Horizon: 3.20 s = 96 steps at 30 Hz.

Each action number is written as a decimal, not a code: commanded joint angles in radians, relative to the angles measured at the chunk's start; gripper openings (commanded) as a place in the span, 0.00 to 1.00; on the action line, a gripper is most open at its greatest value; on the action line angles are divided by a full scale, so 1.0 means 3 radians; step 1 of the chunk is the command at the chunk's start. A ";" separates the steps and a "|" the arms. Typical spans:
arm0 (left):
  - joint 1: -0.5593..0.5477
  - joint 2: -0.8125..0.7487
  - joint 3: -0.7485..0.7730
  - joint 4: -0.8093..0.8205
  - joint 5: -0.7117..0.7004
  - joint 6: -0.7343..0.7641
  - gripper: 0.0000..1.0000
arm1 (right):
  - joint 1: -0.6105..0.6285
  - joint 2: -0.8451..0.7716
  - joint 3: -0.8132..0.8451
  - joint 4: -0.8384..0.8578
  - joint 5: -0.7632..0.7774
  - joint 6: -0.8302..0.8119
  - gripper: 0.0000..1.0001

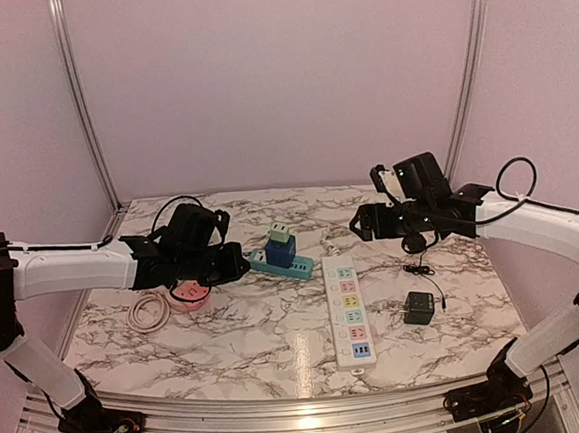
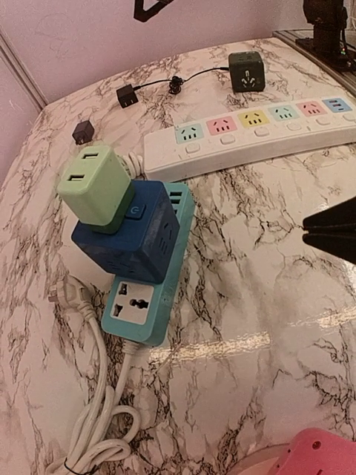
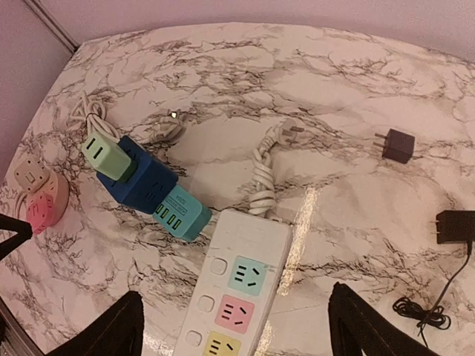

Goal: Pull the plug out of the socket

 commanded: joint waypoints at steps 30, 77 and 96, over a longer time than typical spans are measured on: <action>0.0151 -0.0510 -0.0454 0.0060 -0.0188 -0.0127 0.00 | 0.0587 0.2458 0.2464 -0.0098 -0.0459 -0.1570 0.51; 0.0204 0.0121 -0.0123 0.0498 0.0330 -0.0245 0.00 | 0.1297 0.2236 0.2025 -0.0425 0.0420 0.0069 0.10; 0.0275 0.0536 -0.0050 0.0872 0.0387 -0.0431 0.00 | 0.1299 0.2292 0.2020 -0.0309 0.0390 -0.0149 0.39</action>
